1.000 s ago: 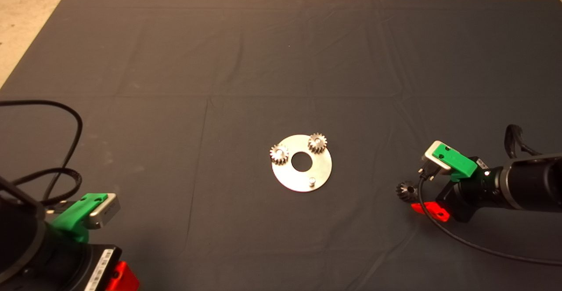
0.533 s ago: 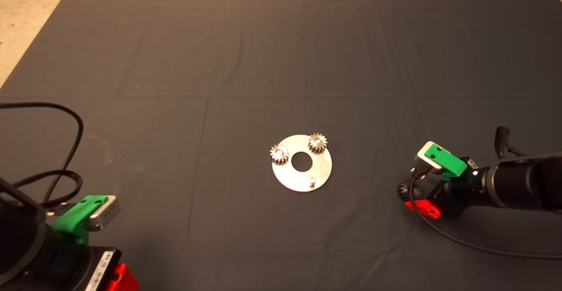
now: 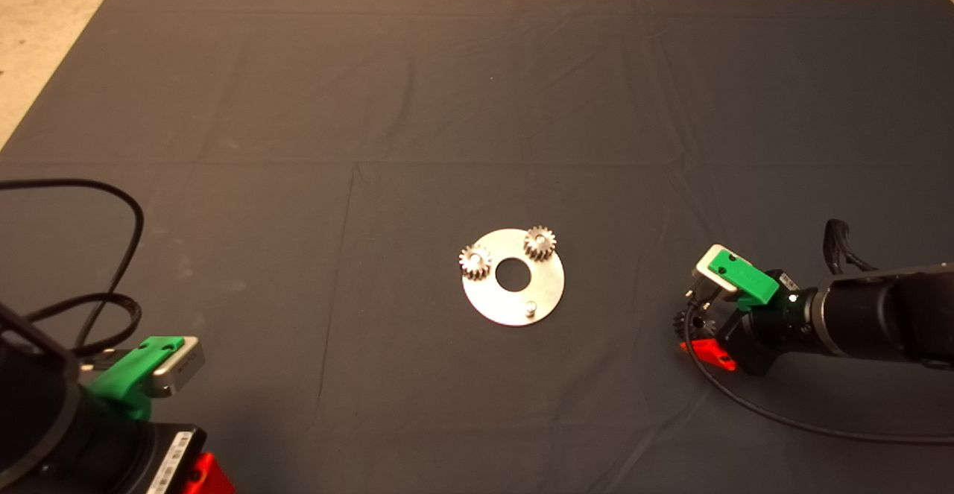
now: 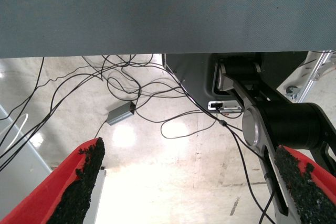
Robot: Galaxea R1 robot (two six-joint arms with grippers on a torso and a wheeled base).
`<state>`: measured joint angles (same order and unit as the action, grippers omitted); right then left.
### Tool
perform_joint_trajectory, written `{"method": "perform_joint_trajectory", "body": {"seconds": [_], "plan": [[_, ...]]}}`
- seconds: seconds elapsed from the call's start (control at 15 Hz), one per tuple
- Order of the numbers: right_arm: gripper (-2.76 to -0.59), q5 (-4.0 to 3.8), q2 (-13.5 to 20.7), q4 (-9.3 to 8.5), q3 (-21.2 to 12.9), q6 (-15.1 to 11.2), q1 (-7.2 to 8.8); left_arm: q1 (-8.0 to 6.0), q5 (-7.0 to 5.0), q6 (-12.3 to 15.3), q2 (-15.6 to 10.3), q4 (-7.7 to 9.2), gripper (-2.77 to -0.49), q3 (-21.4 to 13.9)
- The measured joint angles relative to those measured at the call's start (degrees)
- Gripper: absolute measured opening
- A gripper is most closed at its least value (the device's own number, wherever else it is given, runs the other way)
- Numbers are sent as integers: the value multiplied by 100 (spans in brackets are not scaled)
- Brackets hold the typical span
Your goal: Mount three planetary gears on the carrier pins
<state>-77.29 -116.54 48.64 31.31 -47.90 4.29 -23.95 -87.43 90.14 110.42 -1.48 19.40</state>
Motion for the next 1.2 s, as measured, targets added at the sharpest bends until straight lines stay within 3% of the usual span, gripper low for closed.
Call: {"method": "perform_joint_trajectory", "body": {"seconds": [0.07,0.27,0.53,1.2], "plan": [[-110,2,0,0,26,-2,0,0,2,0,0,0,-93,0],[-112,2,0,61,102,-2,-27,0,2,0,2,0,-93,0],[-136,-7,1,111,102,-3,-232,28,2,0,2,0,-93,0],[-169,-2,4,276,105,-9,-273,30,2,-1,0,0,-93,-2]]}}
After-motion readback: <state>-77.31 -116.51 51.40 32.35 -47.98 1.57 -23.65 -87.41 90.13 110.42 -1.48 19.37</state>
